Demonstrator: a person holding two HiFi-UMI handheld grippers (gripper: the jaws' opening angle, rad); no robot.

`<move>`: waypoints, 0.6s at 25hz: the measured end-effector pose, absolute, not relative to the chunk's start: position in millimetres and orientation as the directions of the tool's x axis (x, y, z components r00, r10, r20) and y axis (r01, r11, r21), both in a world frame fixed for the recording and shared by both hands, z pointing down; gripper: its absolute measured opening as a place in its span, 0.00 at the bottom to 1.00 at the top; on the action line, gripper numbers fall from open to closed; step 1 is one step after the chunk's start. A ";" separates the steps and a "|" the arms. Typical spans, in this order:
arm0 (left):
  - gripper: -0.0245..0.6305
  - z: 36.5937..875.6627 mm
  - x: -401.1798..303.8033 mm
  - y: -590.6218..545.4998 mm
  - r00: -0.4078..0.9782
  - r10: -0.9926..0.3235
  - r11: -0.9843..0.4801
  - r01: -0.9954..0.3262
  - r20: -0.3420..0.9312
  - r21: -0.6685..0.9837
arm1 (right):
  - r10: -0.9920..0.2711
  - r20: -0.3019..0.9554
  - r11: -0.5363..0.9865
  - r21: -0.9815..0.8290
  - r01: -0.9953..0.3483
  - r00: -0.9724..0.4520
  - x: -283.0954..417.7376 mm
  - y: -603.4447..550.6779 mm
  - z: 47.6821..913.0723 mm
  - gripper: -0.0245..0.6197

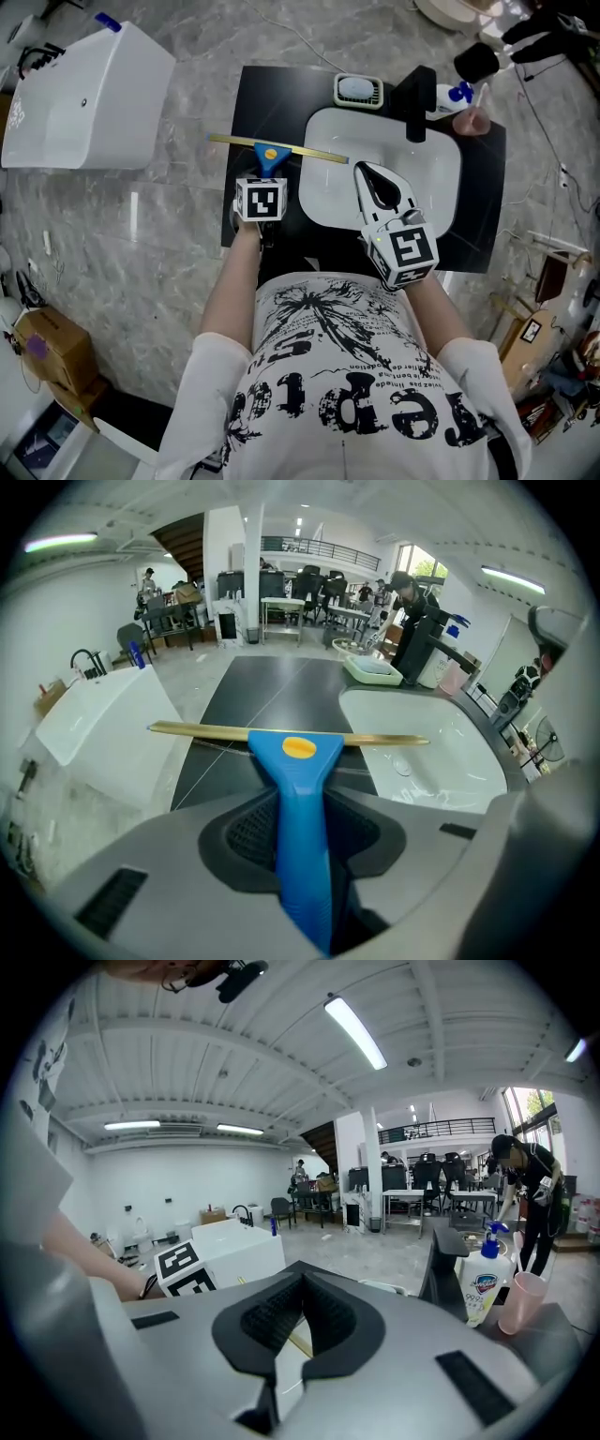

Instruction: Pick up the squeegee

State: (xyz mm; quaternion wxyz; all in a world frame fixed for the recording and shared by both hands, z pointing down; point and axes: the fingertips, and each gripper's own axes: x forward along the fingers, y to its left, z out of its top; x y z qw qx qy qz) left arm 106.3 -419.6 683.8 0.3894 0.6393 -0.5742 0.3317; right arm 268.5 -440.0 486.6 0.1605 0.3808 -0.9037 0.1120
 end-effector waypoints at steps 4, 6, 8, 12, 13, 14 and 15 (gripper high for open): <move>0.25 678.9 101.7 -416.2 0.121 -0.480 -0.029 -0.992 0.869 0.123 | -0.665 0.367 0.678 -0.068 -0.732 -0.650 265.0 -438.4 479.9 0.06; 0.25 671.9 102.4 -417.3 0.137 -0.495 -0.034 -0.990 0.858 0.139 | -0.675 0.362 0.671 -0.062 -0.739 -0.643 265.2 -438.2 475.8 0.06; 0.25 659.7 105.0 -420.0 0.160 -0.521 -0.051 -0.986 0.838 0.156 | -0.687 0.353 0.663 -0.054 -0.746 -0.635 265.3 -437.8 470.5 0.06; 0.25 623.5 99.6 -430.6 0.156 -0.595 -0.087 -0.988 0.788 0.130 | -0.718 0.326 0.641 -0.035 -0.767 -0.615 268.8 -438.1 455.5 0.06; 0.25 611.5 98.4 -432.5 0.157 -0.618 -0.093 -0.988 0.770 0.127 | -0.725 0.321 0.635 -0.031 -0.772 -0.610 270.1 -437.1 451.0 0.06; 0.25 597.9 97.5 -434.4 0.159 -0.643 -0.102 -0.987 0.749 0.122 | -0.732 0.314 0.629 -0.028 -0.777 -0.604 271.4 -436.2 445.9 0.06; 0.25 582.9 96.6 -437.5 0.161 -0.669 -0.114 -0.987 0.726 0.115 | -0.741 0.305 0.622 -0.024 -0.783 -0.598 272.6 -436.1 440.4 0.06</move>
